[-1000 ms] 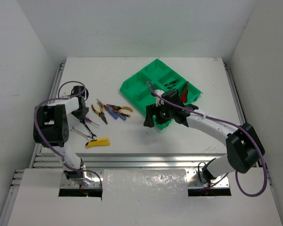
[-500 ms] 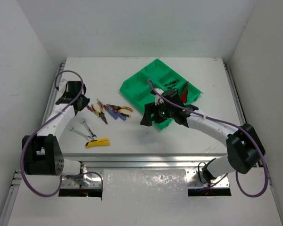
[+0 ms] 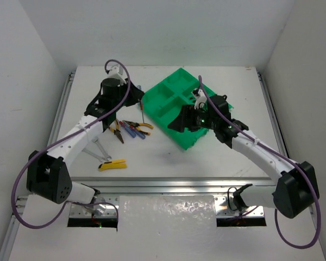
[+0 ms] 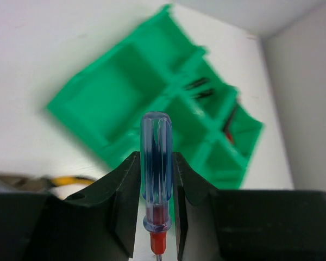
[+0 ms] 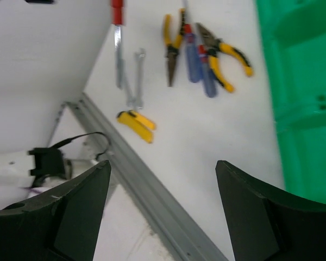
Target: Sort the tools into containers
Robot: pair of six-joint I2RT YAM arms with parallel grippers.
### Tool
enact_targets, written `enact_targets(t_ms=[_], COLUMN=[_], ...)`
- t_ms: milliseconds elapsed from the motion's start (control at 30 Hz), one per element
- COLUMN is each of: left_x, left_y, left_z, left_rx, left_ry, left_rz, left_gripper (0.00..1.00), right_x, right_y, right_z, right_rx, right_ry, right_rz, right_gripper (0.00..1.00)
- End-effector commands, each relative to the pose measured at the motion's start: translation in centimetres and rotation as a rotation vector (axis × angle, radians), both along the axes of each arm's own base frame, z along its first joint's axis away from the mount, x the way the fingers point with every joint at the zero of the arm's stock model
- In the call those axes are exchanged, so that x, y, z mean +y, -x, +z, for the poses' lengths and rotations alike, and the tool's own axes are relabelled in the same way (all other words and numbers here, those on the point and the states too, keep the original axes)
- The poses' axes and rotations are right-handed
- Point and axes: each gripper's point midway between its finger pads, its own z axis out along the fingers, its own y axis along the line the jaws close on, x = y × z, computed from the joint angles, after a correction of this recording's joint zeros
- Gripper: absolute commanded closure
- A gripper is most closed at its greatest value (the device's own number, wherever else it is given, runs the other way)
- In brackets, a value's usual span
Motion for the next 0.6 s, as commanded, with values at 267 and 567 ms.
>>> enact_targets(t_ms=[267,567], left_x=[-10.7,-11.8], left_y=[6.6,7.5], left_z=[7.8,6.9], left_rx=[-0.272,-0.228], left_ry=[0.342,0.369], left_rz=[-0.348,-0.351], left_gripper=[1.0,0.97], right_x=[6.6,6.6], right_y=[-1.4,-3.1], right_z=[5.5,6.6], right_rx=[-0.066,-0.137], right_ry=[-0.195,-0.186], right_rz=[0.123,0.08], right_gripper=[0.3,0.96])
